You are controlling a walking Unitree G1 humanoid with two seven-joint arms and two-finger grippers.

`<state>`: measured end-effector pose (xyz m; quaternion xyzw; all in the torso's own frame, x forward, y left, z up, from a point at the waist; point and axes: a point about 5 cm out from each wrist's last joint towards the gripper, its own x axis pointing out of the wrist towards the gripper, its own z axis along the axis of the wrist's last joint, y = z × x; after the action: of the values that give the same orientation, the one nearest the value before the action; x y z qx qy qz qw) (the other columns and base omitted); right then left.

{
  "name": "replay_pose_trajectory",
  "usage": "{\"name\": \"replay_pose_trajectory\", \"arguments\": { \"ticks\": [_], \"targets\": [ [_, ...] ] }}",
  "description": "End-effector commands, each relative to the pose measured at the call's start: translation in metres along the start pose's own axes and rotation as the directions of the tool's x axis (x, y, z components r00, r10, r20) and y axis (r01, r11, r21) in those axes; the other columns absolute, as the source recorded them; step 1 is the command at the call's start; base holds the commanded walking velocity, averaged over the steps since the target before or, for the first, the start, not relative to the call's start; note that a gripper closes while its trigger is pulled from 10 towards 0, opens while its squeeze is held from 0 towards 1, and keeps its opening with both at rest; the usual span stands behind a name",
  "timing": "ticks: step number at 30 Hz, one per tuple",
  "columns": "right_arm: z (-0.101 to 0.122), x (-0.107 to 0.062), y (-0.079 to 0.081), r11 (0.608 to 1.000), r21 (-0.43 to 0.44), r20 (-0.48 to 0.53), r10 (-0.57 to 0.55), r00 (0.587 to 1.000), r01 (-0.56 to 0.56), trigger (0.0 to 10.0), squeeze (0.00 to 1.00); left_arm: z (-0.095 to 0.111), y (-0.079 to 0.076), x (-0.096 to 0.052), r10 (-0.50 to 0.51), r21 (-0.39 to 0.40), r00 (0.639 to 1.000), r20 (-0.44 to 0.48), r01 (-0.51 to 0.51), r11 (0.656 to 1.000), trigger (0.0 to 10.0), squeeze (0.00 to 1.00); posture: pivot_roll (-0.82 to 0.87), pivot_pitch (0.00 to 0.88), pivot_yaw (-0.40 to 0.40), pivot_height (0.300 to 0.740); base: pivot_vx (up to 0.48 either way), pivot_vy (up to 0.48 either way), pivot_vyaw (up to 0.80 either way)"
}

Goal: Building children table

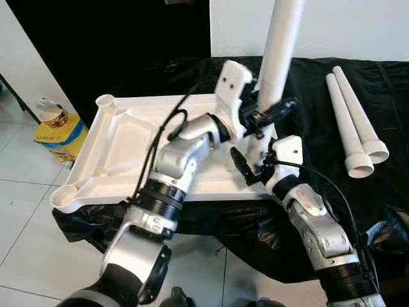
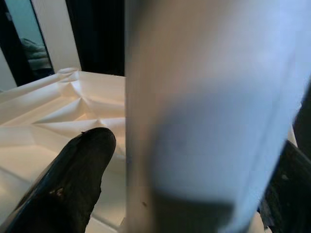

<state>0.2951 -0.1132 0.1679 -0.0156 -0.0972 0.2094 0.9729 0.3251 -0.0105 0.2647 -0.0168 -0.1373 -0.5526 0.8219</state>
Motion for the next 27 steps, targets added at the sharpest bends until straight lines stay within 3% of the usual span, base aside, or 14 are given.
{"name": "replay_pose_trajectory", "arguments": {
  "ticks": [1, 7, 8, 9, 10, 24, 25, 27],
  "targets": [
    [-0.004, 0.003, 0.003, 1.000, -0.003, -0.027, -0.002, 1.000, 0.001, 10.0, 0.00, 0.004, -0.007, 0.003, -0.018, 0.031, 1.000, 0.017, 0.017, 0.999, 10.0, 0.00, -0.09, 0.033, 0.036, 0.740, 0.000, 0.000, 0.00],
    [-0.004, 0.005, 0.004, 1.000, -0.009, -0.027, -0.010, 1.000, 0.010, 10.0, 0.00, -0.001, -0.018, 0.007, -0.031, 0.059, 1.000, 0.006, 0.031, 0.998, 10.0, 0.00, -0.08, 0.031, 0.035, 0.740, 0.000, 0.000, 0.00],
    [-0.004, 0.005, 0.004, 1.000, -0.007, -0.029, -0.009, 1.000, 0.009, 8.5, 0.00, -0.002, -0.019, 0.007, -0.033, 0.058, 0.999, 0.006, 0.033, 0.998, 10.0, 0.00, -0.08, 0.031, 0.035, 0.740, 0.000, 0.000, 0.00],
    [-0.004, 0.005, 0.004, 1.000, -0.006, -0.030, -0.008, 1.000, 0.008, 8.5, 0.00, -0.002, -0.020, 0.008, -0.034, 0.058, 0.999, 0.006, 0.034, 0.998, 10.0, 0.00, -0.08, 0.031, 0.035, 0.740, 0.000, 0.000, 0.00],
    [-0.005, 0.005, 0.004, 1.000, -0.006, -0.030, -0.007, 1.000, 0.007, 0.0, 0.00, -0.003, -0.022, 0.009, -0.038, 0.062, 0.999, 0.004, 0.038, 0.997, 10.0, 0.00, -0.08, 0.029, 0.031, 0.740, 0.000, 0.000, 0.00],
    [-0.004, 0.004, 0.003, 1.000, -0.020, -0.018, -0.024, 1.000, 0.024, 0.0, 0.00, -0.011, -0.032, 0.010, -0.037, 0.088, 0.999, -0.024, 0.039, 0.995, 10.0, 0.00, -0.08, 0.022, 0.034, 0.740, 0.000, 0.000, 0.00],
    [-0.004, 0.005, 0.002, 0.999, -0.023, -0.016, -0.033, 0.999, 0.032, 10.0, 0.00, -0.011, -0.033, 0.010, -0.036, 0.089, 0.999, -0.024, 0.038, 0.995, 10.0, 0.00, -0.08, 0.020, 0.035, 0.740, 0.000, 0.000, 0.00],
    [-0.004, 0.005, 0.002, 0.999, -0.025, -0.014, -0.038, 0.999, 0.038, 10.0, 0.00, -0.011, -0.033, 0.010, -0.036, 0.089, 0.999, -0.024, 0.038, 0.995, 10.0, 0.00, -0.08, 0.020, 0.035, 0.740, 0.000, 0.000, 0.00]
  ]
}}
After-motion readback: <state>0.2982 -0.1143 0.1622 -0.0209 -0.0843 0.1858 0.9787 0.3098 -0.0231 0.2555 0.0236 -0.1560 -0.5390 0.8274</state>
